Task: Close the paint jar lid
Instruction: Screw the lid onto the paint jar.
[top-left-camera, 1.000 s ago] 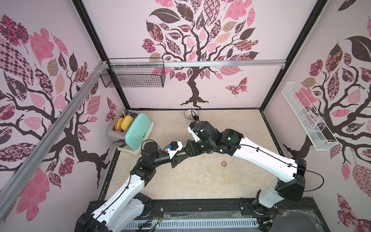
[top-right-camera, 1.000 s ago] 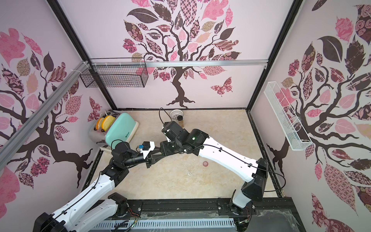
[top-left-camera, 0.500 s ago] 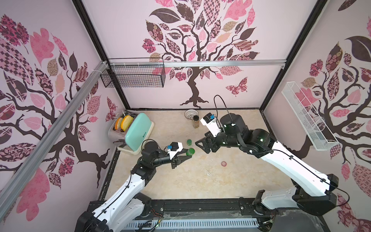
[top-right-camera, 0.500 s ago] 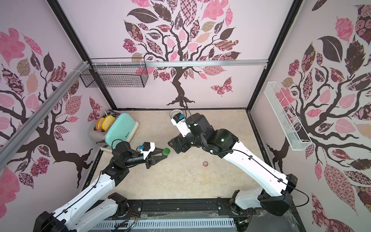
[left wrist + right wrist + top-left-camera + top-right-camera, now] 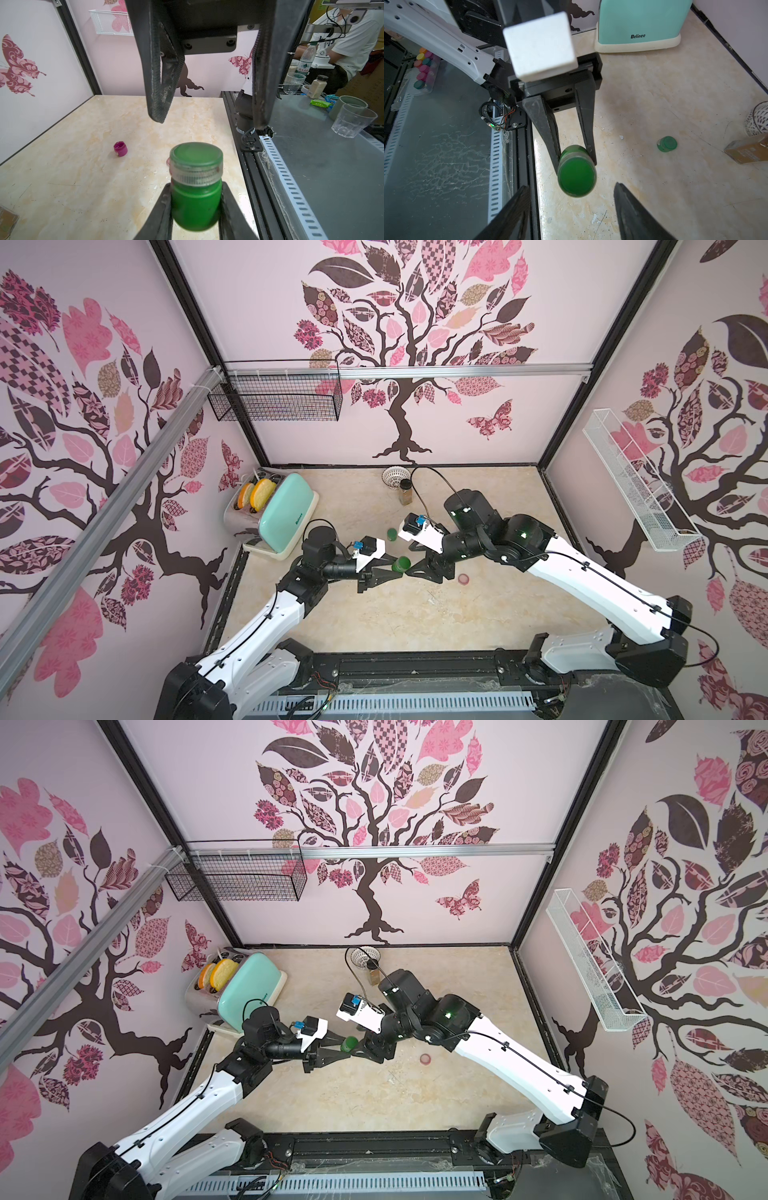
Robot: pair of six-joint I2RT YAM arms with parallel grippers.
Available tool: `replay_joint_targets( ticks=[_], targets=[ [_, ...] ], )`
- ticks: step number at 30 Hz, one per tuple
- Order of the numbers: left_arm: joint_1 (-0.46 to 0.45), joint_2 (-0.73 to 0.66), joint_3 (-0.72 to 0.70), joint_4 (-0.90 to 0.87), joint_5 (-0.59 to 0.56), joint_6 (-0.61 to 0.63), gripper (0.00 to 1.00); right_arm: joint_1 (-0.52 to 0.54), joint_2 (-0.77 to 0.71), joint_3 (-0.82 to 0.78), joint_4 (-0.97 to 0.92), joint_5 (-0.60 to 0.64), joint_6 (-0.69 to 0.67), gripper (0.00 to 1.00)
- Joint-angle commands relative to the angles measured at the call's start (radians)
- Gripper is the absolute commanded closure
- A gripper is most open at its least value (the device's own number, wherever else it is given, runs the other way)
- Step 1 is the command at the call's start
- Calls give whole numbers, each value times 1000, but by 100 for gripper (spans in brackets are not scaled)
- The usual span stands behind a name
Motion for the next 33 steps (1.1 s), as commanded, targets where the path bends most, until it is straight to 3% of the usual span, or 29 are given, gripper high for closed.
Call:
replay_joint_targets(
  ticks=[1,14,25,33],
  targets=[
    [-4,-1,20,-26,22,25,82,4,8,12,7,-28,-59,37],
    [-3,-5,20,-29,8,31,82,42,74,51,-37,17,-75,47],
    [-3,-7,20,-32,-2,34,82,44,95,66,-46,52,-51,76],
    [-4,-27,15,-34,-41,45,82,58,130,86,-45,146,107,82]
  ],
)
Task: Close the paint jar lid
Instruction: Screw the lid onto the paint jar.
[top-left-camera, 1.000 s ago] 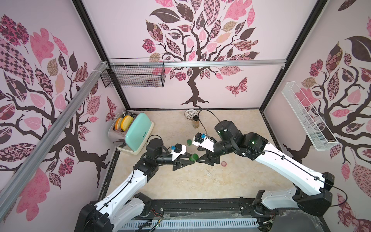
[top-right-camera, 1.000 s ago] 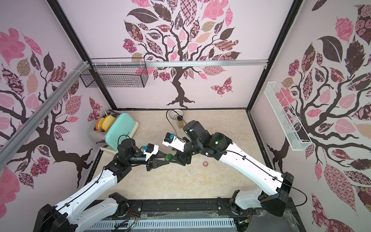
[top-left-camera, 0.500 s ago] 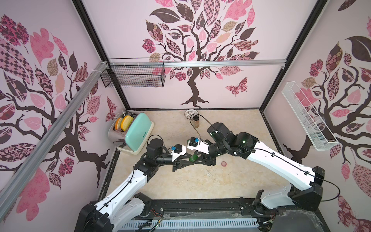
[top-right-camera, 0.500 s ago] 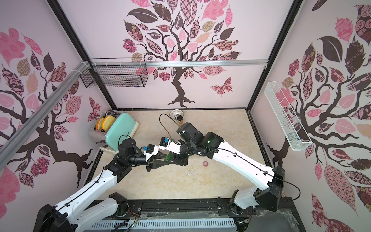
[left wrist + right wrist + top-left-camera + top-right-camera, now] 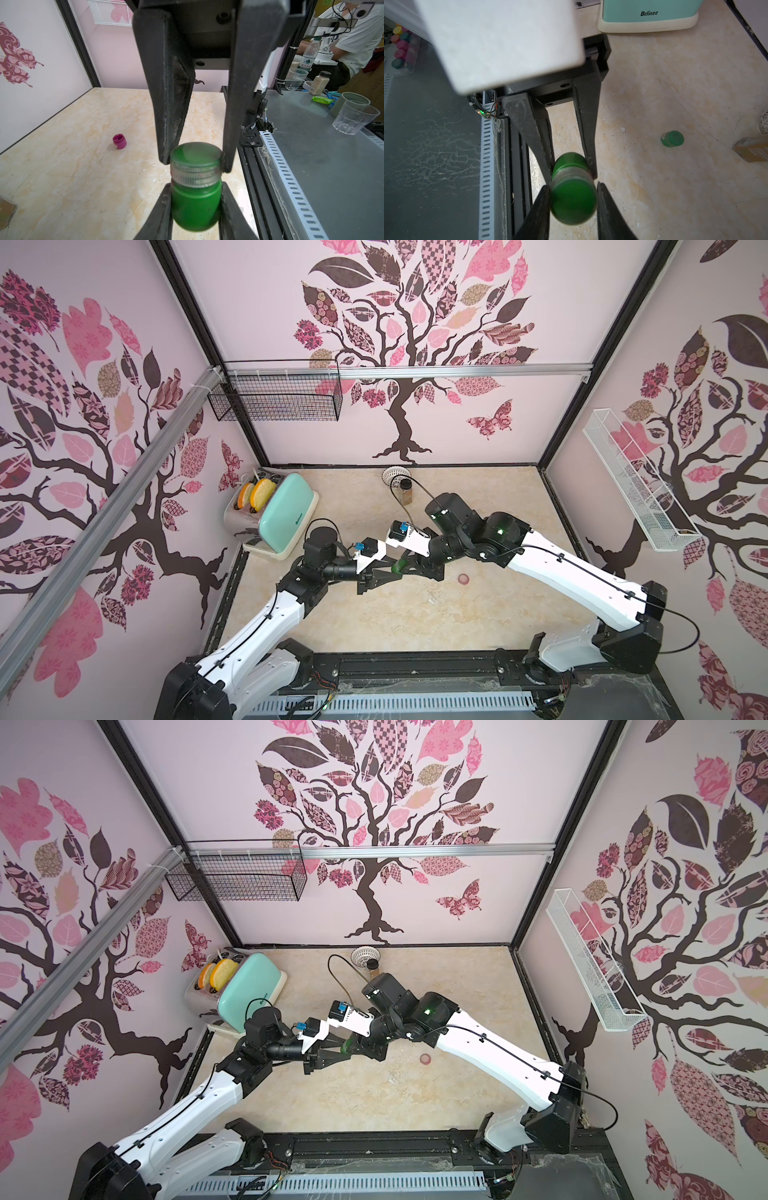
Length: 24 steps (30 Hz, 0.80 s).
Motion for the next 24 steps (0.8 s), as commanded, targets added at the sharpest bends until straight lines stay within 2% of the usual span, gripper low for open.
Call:
replay_joint_targets(
  ticks=[1,6,9,12,14,20,24],
  targets=[
    [-3,-30,13,16,-19,20,82,20,27,45,4,100,135,83],
    [-3,-65,1,18,-93,38,83,47,76,78,7,176,424,88],
    [-2,-88,-11,32,-133,42,82,61,96,80,21,200,650,92],
    [-2,-102,-21,42,-156,44,83,70,108,71,47,168,819,89],
    [-2,-108,-22,41,-165,48,82,89,111,55,76,193,952,88],
    [-2,-119,-24,41,-181,54,83,116,157,78,69,157,1236,88],
    [-3,-127,-28,42,-188,57,83,116,173,101,69,108,1345,85]
  ],
)
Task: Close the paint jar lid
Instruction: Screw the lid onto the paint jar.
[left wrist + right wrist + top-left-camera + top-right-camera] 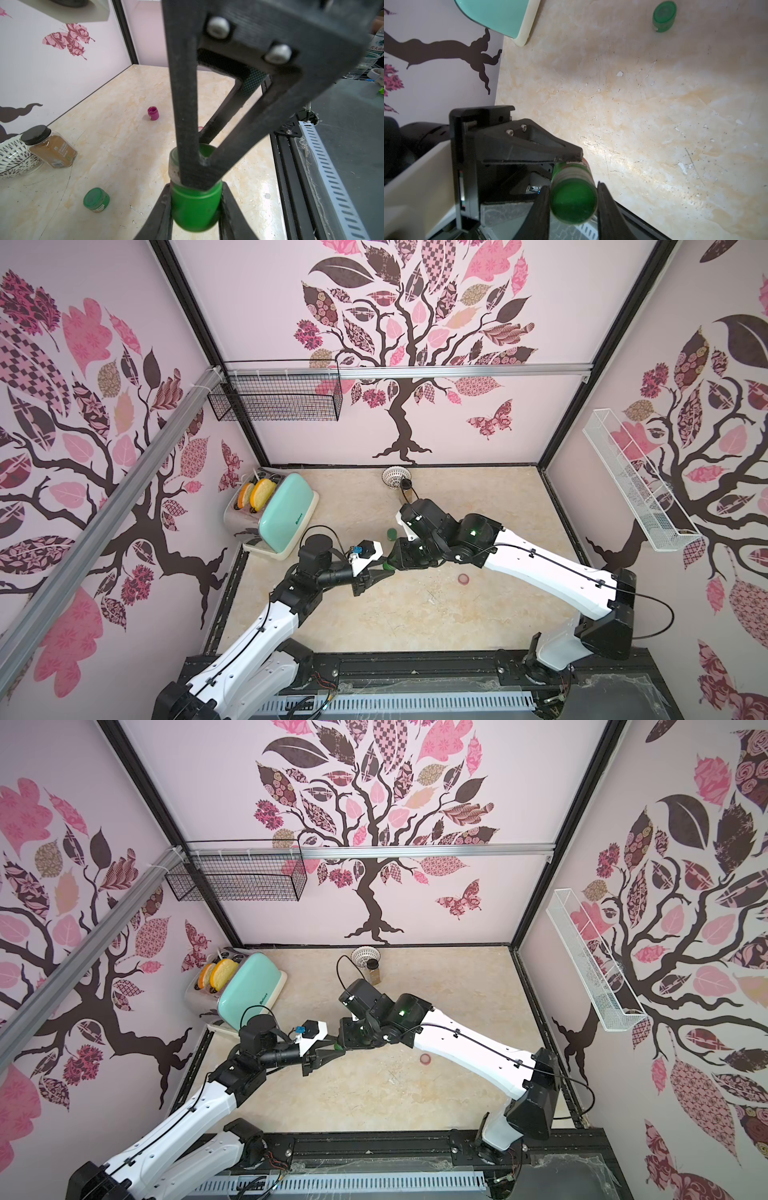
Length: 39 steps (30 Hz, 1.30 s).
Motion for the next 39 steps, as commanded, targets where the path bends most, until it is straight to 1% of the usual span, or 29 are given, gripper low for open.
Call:
replay_joint_targets(
  ticks=[1,3,6,9,11,16,23,25,26,29,31,33,35,39],
  targets=[
    [-13,-27,26,140,35,16,83,37,44,30,56,-118,203,84],
    [-12,-26,28,140,35,16,83,37,46,31,67,-135,228,80],
    [-12,-27,27,138,35,16,83,36,50,34,63,-145,232,78],
    [-12,-27,27,140,35,16,83,36,47,38,58,-129,207,73],
    [-13,-26,26,138,37,16,83,35,40,37,54,-112,183,68],
    [-13,-25,26,138,37,16,83,22,8,33,21,-75,86,49],
    [-12,-18,28,138,43,16,83,-44,-73,33,2,-63,-61,29],
    [-13,-17,28,138,45,15,83,-63,-107,23,6,-54,-108,17],
    [-13,-15,29,138,45,16,83,-71,-126,11,13,-47,-133,14],
    [-13,-10,31,134,53,16,82,-100,-198,-45,69,-26,-244,8],
    [-12,-6,33,130,63,16,83,-117,-241,-86,126,-29,-352,4],
    [-12,0,38,125,81,17,83,-124,-269,-116,168,-31,-496,1],
    [-12,5,40,119,104,16,83,-126,-286,-134,184,-34,-639,1],
    [-13,22,47,105,155,19,82,-126,-322,-181,194,-124,-965,1]
  ],
)
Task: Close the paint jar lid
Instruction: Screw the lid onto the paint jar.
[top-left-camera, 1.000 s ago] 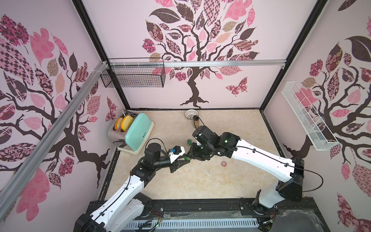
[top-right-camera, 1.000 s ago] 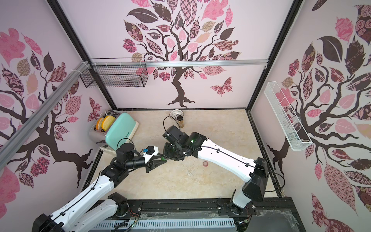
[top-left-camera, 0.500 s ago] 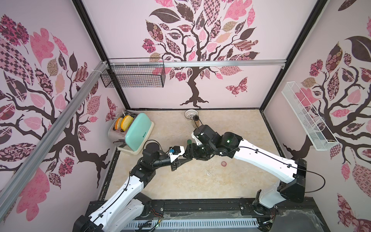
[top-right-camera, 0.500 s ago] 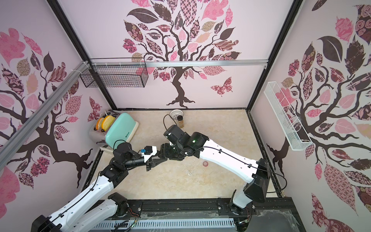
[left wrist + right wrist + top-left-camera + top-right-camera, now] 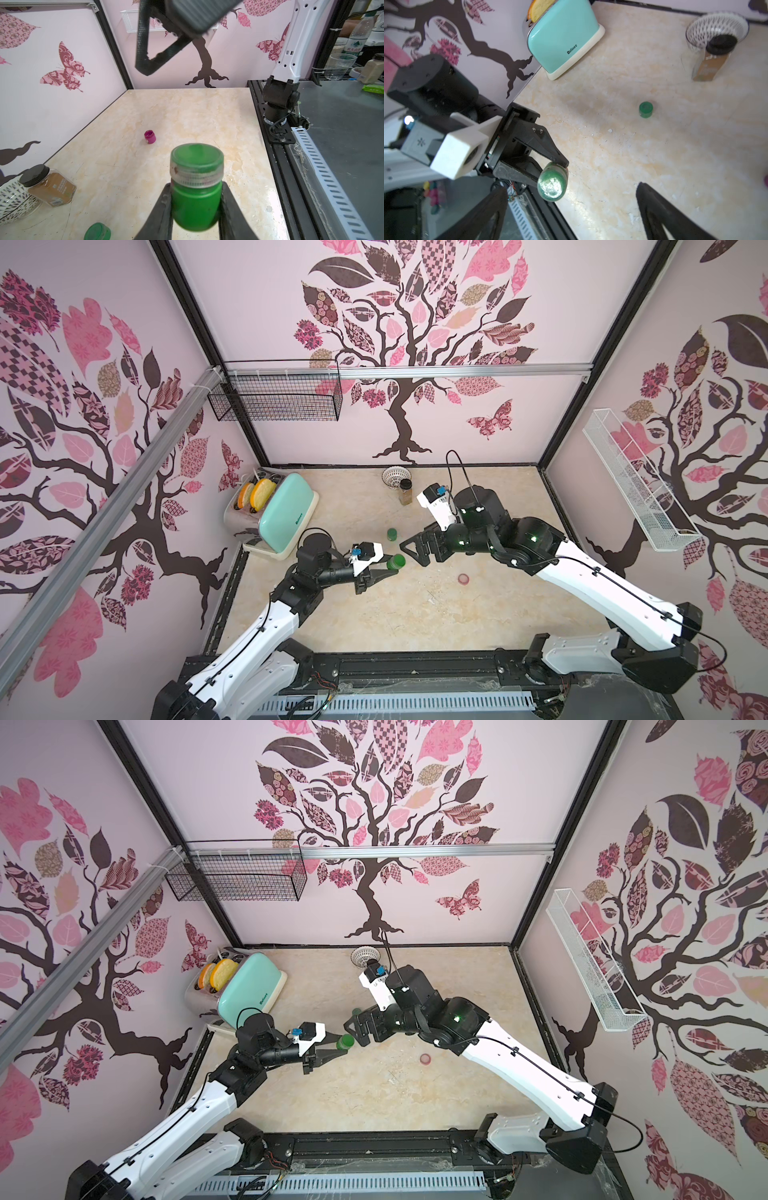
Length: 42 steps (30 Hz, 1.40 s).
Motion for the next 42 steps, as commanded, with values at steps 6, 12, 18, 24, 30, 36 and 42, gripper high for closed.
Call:
replay_joint_targets(
  ticks=[6,12,18,24,30,36,42],
  targets=[
    [-2,34,46,-23,113,12,82,2,-116,-154,111,-187,-633,8],
    [-4,44,53,-36,135,15,82,4,-93,-136,68,-235,-744,16],
    [-7,48,55,-45,139,20,82,10,-51,-126,64,-271,-792,28],
    [-8,50,55,-50,138,25,82,22,7,-81,26,-285,-813,37],
    [-9,50,58,-53,138,27,82,36,33,-68,9,-281,-828,44],
    [-8,50,58,-52,136,27,82,39,52,-51,-13,-269,-827,50],
    [-11,50,58,-53,134,27,82,40,68,-41,-24,-247,-817,53]
  ],
)
